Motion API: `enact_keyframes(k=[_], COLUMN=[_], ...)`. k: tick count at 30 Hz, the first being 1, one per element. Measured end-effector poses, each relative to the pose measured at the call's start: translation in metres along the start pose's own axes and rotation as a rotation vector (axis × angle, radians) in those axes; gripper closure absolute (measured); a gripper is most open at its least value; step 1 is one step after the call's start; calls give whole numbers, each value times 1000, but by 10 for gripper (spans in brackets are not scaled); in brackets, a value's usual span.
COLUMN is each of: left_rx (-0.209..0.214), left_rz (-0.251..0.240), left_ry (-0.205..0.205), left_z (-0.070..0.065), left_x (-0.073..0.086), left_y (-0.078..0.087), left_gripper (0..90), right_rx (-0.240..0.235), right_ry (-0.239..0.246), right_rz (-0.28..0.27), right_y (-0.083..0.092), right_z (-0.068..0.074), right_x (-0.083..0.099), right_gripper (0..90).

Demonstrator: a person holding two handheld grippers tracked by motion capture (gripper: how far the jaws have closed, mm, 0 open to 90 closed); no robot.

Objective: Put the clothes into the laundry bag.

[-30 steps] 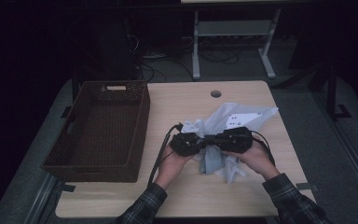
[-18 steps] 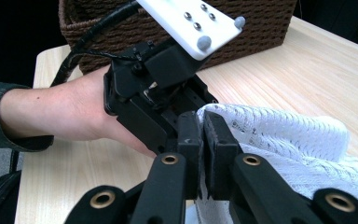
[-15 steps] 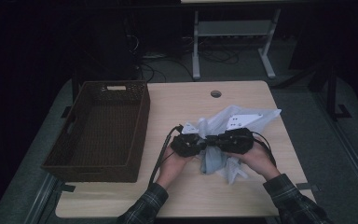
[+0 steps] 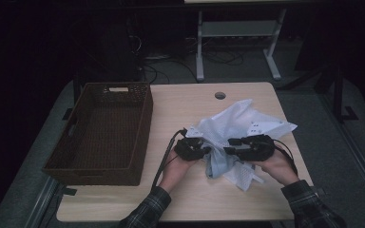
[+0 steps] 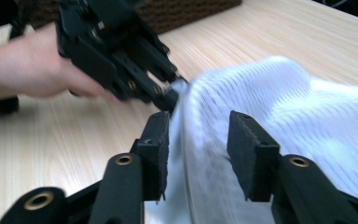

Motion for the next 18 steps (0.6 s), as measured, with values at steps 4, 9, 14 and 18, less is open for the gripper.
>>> enact_keyframes(k=[4,9,14,18], left_rx=[1,8,5,-2], left_rz=[10,33,60,68], left_ry=[2,-1,-30,-36], left_z=[1,1,-3,-7], left_x=[2,4,12,24], left_y=[1,9,25,40], left_gripper=[727,523,296,214], right_rx=[29,51,71,73], right_ry=[-10,-27,-28,-32], right_rz=[19,73,129,158], right_y=[11,18,17,14], right_z=[-4,-6,-8,-10], right_x=[16,41,61,66], right_gripper=[550,544,595,792])
Point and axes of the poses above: each handheld gripper's, and its own axes: y roughly backward along the jaws, x roughly out of its underside, z roughly to its left, the point moved 7 cm from there along -y, roughly forward along the jaws, and after that the axes turned 3 degrees about z, right-handed, at the moved point
